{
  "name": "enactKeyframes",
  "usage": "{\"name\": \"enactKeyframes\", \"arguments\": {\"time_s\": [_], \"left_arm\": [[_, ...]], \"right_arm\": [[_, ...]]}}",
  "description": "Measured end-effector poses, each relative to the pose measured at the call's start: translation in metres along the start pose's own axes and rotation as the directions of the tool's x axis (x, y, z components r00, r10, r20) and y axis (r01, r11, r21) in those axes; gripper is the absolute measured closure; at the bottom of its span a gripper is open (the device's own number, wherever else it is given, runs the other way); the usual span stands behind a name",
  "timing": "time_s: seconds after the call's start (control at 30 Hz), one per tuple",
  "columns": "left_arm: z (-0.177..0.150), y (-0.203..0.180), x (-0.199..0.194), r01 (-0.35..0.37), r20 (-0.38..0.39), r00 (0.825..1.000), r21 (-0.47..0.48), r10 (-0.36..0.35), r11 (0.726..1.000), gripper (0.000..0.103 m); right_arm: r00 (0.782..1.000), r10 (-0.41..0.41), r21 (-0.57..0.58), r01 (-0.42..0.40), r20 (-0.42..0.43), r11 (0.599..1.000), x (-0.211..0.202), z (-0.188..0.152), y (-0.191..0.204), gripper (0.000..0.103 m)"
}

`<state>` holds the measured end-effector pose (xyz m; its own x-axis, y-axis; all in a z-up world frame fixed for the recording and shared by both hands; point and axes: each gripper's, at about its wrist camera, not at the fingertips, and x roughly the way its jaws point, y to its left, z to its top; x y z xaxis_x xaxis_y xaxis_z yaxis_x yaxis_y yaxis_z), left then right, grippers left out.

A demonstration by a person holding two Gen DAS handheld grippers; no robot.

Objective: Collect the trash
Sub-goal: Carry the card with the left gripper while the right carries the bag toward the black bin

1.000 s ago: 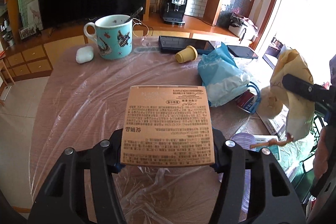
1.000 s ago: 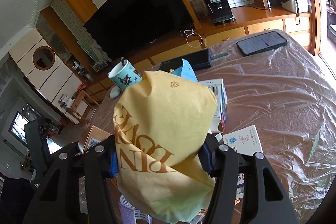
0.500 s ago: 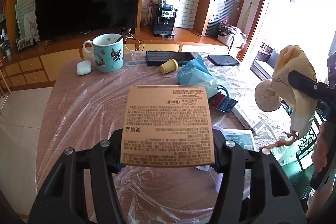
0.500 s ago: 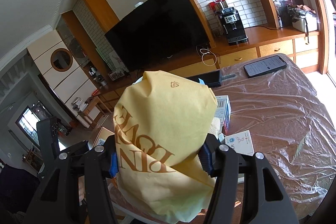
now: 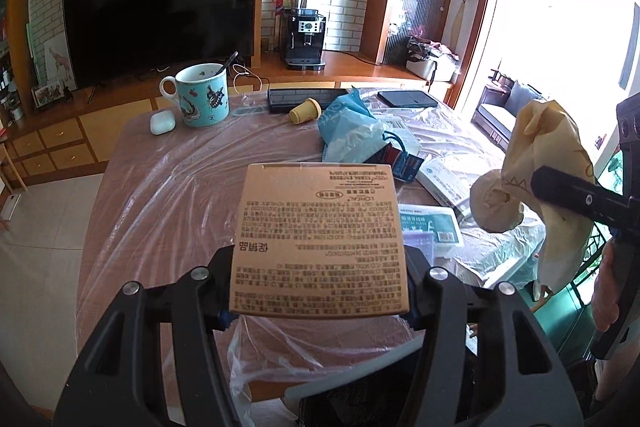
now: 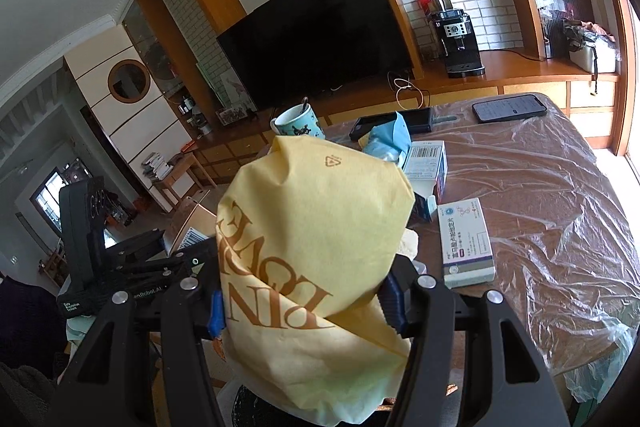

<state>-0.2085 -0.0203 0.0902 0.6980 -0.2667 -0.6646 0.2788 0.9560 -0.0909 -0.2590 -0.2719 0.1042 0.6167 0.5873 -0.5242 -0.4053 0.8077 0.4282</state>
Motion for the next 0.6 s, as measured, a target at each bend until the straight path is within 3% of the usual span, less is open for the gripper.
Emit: {"name": "enactKeyframes", "arguments": {"time_s": [0.6], "left_arm": [[-0.042,-0.03,-0.025,0.07,-0.047,0.997,0.061,-0.067,0.996,0.044]], "right_arm": [[0.992,-0.027,-0.085,0.017,-0.122,0.996,-0.009,-0.052,0.016,0.045]]}}
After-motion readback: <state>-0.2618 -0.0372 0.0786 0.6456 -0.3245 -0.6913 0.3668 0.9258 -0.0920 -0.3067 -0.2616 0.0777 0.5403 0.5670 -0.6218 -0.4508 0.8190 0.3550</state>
